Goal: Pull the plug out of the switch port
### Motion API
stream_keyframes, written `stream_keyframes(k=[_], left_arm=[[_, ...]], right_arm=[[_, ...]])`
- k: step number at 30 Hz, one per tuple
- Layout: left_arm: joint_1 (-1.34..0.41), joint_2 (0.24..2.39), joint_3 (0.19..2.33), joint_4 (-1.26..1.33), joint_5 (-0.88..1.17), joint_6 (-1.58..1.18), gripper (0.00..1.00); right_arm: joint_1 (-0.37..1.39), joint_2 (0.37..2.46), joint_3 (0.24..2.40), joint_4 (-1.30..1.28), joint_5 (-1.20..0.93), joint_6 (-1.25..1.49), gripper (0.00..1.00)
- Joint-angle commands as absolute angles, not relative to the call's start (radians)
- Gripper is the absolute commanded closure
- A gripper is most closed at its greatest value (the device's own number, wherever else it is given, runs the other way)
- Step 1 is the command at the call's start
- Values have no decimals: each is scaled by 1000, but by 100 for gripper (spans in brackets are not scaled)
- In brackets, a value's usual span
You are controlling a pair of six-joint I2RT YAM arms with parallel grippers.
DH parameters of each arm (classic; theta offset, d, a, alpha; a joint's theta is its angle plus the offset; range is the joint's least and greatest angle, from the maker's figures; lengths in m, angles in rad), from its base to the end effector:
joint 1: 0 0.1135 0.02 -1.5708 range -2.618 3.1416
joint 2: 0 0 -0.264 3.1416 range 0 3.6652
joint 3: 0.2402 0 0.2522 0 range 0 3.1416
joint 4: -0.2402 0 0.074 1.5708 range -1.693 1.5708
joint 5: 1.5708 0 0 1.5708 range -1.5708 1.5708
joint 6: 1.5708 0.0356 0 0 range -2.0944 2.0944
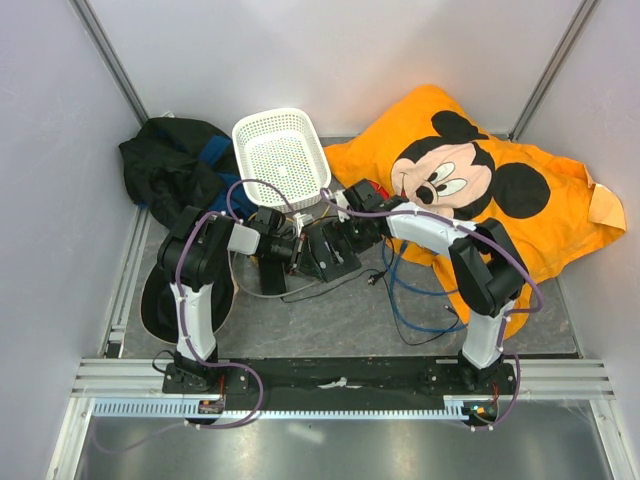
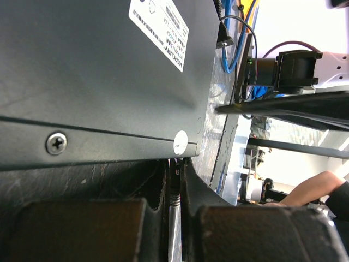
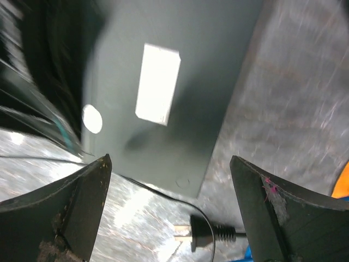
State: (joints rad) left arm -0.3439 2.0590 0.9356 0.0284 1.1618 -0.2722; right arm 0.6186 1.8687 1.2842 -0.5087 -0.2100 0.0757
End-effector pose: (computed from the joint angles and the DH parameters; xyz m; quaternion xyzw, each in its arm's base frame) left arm 0.3131 -0.1468 0.0734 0.1584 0.8073 -0.5680 0.0260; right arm 0.3093 0.2292 0.1841 -0.2830 0.9242 0.1758 0.1866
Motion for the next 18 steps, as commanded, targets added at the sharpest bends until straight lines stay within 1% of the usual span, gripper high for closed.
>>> stream_keyframes(k=[1,6,10,14,16,18], left_arm=[[-328,2123,903,-28,999,-334,98],[-328,2126,911,-34,1000,-336,98],[-330,2122,910,-34,986,-333,98],[-330,2096,910,-38,973,-342,98],[-328,2077,920,-81,950,-344,98],[-330,2031,934,-164,902,-318,98]], right_arm=[[612,1910,1381,-506,-265,126,2],[618,2002,1423,-514,-204,138,2],[621,2054,1399,-532,-154,129,2],[649,2086,1381,-575,-10,120,3],[673,2109,1355,-592,57,106,3],[678,2118,1294,-588,84,129,7]])
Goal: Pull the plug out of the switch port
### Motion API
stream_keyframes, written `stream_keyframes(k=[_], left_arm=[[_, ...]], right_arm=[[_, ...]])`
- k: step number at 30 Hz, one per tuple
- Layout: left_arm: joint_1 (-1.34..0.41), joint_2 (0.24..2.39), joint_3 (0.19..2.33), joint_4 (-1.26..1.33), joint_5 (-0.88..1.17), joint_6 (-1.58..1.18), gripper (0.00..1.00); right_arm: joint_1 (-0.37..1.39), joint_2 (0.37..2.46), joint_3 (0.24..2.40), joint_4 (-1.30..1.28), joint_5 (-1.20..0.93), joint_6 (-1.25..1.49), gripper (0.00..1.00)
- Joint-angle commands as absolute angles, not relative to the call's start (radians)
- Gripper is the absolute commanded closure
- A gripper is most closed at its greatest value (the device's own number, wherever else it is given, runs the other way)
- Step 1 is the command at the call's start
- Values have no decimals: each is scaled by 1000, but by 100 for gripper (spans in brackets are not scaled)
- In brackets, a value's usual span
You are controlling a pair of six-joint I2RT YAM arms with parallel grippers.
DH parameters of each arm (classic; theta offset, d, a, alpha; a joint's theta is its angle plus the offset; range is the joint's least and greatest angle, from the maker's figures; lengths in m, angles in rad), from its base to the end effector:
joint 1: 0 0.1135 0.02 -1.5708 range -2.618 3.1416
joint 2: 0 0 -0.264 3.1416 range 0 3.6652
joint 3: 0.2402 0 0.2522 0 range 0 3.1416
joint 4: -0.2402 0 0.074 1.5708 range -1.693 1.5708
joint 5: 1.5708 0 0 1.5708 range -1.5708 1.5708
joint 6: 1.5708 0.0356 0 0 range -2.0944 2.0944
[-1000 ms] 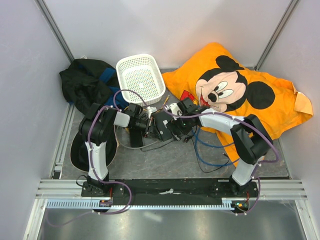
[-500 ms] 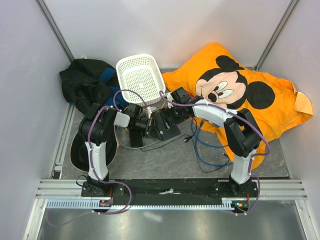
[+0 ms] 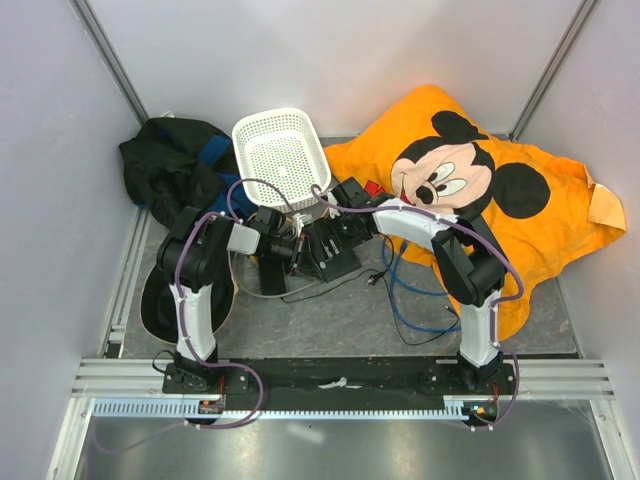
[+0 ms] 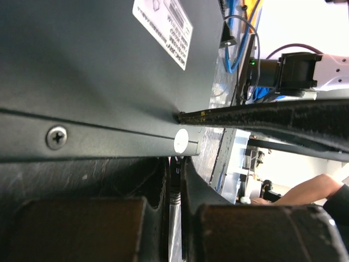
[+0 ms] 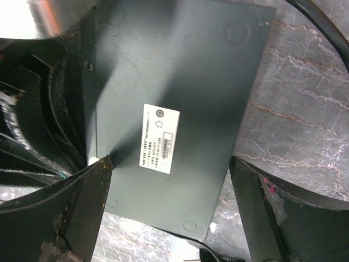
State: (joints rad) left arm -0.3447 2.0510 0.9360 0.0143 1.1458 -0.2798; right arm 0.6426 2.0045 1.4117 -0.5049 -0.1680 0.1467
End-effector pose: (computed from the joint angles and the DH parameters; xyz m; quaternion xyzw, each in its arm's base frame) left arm 0.3126 -0.1467 0.0750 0.1527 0.8127 -0.5618 0.0243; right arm 0.3305 0.2549 0.1688 -0.2568 0.9343 0.1651 0.1842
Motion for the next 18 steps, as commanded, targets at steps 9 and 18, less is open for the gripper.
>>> stream_keyframes(k=[9,18], left_arm=[[-321,1924,940,-333,746,-289,98],[-203,2051,973,-540,1105,121,98]], right_arm=[[672,2209,1178,-592,66,172,13],[673,2253,1195,-609,15,152,13]])
